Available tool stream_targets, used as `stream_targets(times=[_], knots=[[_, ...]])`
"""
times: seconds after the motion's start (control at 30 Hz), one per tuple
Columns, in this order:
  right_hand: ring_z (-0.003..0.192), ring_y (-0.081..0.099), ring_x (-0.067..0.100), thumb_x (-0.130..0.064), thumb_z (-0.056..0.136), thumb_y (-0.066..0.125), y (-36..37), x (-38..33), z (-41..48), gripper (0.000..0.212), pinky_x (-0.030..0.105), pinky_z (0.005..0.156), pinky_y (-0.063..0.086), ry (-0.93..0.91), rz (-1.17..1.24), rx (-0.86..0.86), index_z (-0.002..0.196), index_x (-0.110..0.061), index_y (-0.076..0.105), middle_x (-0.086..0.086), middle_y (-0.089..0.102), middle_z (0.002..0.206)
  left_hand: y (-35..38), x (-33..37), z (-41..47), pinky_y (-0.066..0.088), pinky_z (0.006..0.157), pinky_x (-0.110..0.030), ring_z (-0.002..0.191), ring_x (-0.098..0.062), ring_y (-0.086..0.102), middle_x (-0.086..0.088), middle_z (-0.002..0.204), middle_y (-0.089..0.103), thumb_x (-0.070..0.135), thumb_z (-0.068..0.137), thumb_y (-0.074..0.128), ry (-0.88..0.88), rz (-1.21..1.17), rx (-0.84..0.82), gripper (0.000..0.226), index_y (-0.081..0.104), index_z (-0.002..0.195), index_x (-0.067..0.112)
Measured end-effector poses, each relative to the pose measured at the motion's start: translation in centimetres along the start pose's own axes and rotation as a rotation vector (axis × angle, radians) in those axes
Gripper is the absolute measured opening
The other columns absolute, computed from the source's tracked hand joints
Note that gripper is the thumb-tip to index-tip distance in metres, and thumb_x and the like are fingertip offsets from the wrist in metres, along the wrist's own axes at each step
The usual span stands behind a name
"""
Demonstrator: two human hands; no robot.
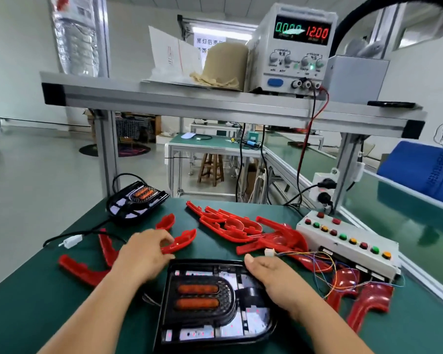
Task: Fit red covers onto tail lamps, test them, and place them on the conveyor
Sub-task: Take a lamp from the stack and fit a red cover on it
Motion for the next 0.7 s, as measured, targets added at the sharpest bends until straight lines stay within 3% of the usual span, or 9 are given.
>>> stream_targets(times=[0.03, 0.1, 0.23, 0.33, 0.4, 0.47, 0.53, 0.63, 0.7], knots=[[0.062, 0.039, 0.012, -0.045, 0.098, 0.049, -0.2, 0.0, 0.1, 0.041, 0.029, 0.062, 0.032, -0.026, -0.045, 0.022, 0.068, -0.017, 0.047, 0.001, 0.044, 0.065, 1.4, -0.2, 0.2, 0.042, 0.099, -0.031, 0.123, -0.022, 0.054, 0.003, 0.129, 0.06, 0.029, 0.089, 0.063, -0.012, 0.091, -0.063, 0.036, 0.06, 0.124, 0.038], [0.059, 0.033, 0.012, -0.041, 0.098, 0.051, -0.4, -0.1, 0.4, 0.049, 0.029, 0.06, 0.028, -0.078, -0.079, 0.065, 0.065, -0.006, 0.042, 0.002, 0.038, 0.063, 2.4, -0.6, 0.5, 0.04, 0.101, -0.033, 0.128, -0.021, 0.051, 0.005, 0.139, 0.054, 0.027, 0.09, 0.055, -0.02, 0.21, -0.06, 0.049, 0.049, 0.135, 0.044], [0.06, 0.037, 0.012, -0.033, 0.098, 0.054, -0.5, -0.4, 0.5, 0.045, 0.032, 0.06, 0.034, -0.142, -0.102, 0.145, 0.07, 0.002, 0.051, 0.003, 0.042, 0.064, 2.4, -0.8, 0.8, 0.035, 0.101, -0.034, 0.121, -0.016, 0.057, 0.01, 0.128, 0.062, 0.033, 0.095, 0.052, -0.01, 0.172, 0.061, 0.034, 0.056, 0.126, 0.046], [0.075, 0.059, 0.008, -0.028, 0.096, 0.058, -1.3, -0.7, 0.2, 0.026, 0.024, 0.08, 0.046, -0.184, -0.149, 0.251, 0.089, -0.008, 0.073, -0.007, 0.069, 0.082, 0.5, -0.4, 0.8, 0.038, 0.098, -0.034, 0.113, -0.02, 0.061, 0.006, 0.12, 0.066, 0.036, 0.098, 0.053, 0.07, 0.042, 0.253, 0.031, 0.058, 0.128, 0.038], [0.092, 0.062, -0.005, -0.022, 0.094, 0.061, -2.0, -1.5, -0.4, 0.015, 0.016, 0.087, 0.044, -0.239, -0.107, 0.345, 0.094, -0.021, 0.076, -0.014, 0.072, 0.093, -1.0, 0.4, 0.5, 0.043, 0.089, -0.034, 0.102, -0.021, 0.062, 0.0, 0.111, 0.067, 0.024, 0.099, 0.053, 0.2, -0.255, 0.354, 0.033, 0.057, 0.131, 0.025], [0.098, 0.059, -0.009, -0.018, 0.094, 0.063, -2.6, -2.4, -0.9, 0.015, 0.015, 0.092, 0.043, -0.292, -0.019, 0.421, 0.099, -0.029, 0.072, -0.014, 0.07, 0.1, -1.9, 2.1, -0.1, 0.045, 0.081, -0.027, 0.086, -0.006, 0.059, 0.003, 0.096, 0.062, 0.015, 0.101, 0.048, 0.345, -0.546, 0.304, 0.038, 0.05, 0.137, 0.025], [0.095, 0.058, -0.013, -0.016, 0.094, 0.061, -2.9, -3.5, -1.6, 0.029, 0.006, 0.088, 0.041, -0.372, 0.056, 0.453, 0.111, -0.039, 0.062, -0.012, 0.066, 0.105, -2.4, 4.0, -1.2, 0.043, 0.072, -0.017, 0.072, 0.004, 0.054, 0.012, 0.084, 0.061, 0.016, 0.102, 0.044, 0.446, -0.659, 0.187, 0.044, 0.038, 0.141, 0.037], [0.099, 0.057, -0.008, -0.021, 0.093, 0.059, -2.6, -4.8, -2.6, 0.048, 0.008, 0.087, 0.043, -0.511, 0.221, 0.344, 0.129, -0.047, 0.042, -0.008, 0.058, 0.12, -2.4, 6.5, -3.1, 0.04, 0.064, -0.008, 0.065, 0.005, 0.055, 0.023, 0.076, 0.063, 0.03, 0.1, 0.041, 0.573, -0.554, -0.012, 0.042, 0.033, 0.138, 0.046], [0.113, 0.056, -0.002, -0.03, 0.09, 0.058, -1.9, -5.7, -3.2, 0.049, 0.016, 0.095, 0.043, -0.577, 0.178, 0.244, 0.133, -0.046, 0.042, -0.013, 0.056, 0.127, -1.9, 7.7, -4.1, 0.041, 0.063, -0.008, 0.063, 0.002, 0.057, 0.025, 0.076, 0.064, 0.04, 0.097, 0.04, 0.623, -0.446, -0.138, 0.043, 0.034, 0.138, 0.049]])
Point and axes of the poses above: each hand's wrist, its own z-axis towards the middle knuckle, its own y-axis out of the palm, x = y × z, the point moved 6 cm from there along z, towards the middle knuckle
